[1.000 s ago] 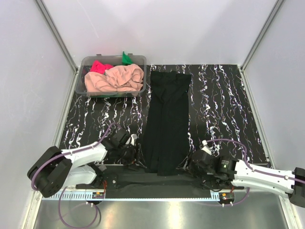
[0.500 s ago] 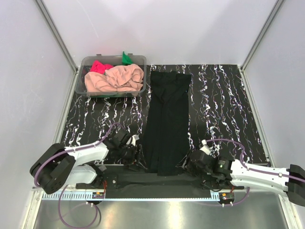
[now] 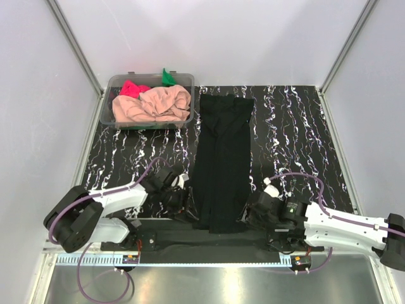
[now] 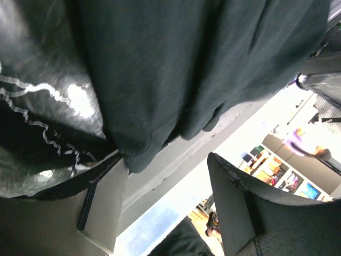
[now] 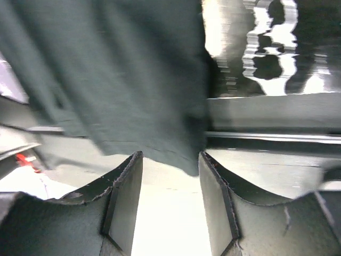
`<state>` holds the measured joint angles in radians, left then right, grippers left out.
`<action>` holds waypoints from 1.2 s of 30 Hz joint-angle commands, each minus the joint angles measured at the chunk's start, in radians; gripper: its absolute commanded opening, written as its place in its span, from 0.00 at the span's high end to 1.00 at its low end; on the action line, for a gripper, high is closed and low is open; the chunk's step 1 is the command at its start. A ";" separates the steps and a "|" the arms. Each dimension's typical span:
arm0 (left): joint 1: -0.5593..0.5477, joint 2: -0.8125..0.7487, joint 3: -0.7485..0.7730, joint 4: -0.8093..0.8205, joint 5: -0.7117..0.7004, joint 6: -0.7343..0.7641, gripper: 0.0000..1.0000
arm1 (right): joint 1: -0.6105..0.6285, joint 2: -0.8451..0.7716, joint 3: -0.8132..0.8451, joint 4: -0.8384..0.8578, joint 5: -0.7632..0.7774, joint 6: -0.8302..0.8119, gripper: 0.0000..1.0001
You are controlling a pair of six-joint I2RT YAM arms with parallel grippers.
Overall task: Fold and stack the t-shirts
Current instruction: Fold the tshirt
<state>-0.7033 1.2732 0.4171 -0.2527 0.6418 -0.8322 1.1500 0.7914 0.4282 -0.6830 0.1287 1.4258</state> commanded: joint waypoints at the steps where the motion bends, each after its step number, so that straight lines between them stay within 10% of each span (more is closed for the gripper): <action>1: 0.004 0.018 0.043 0.009 0.012 0.028 0.35 | -0.012 -0.044 -0.040 -0.072 -0.003 0.005 0.46; 36: 0.004 0.061 0.043 0.004 0.013 0.041 0.35 | -0.265 0.336 -0.043 0.293 -0.256 -0.286 0.45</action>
<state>-0.7033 1.3201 0.4313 -0.2619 0.6521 -0.8085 0.8928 1.1194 0.4046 -0.4652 -0.1032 1.1625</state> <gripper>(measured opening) 0.650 0.546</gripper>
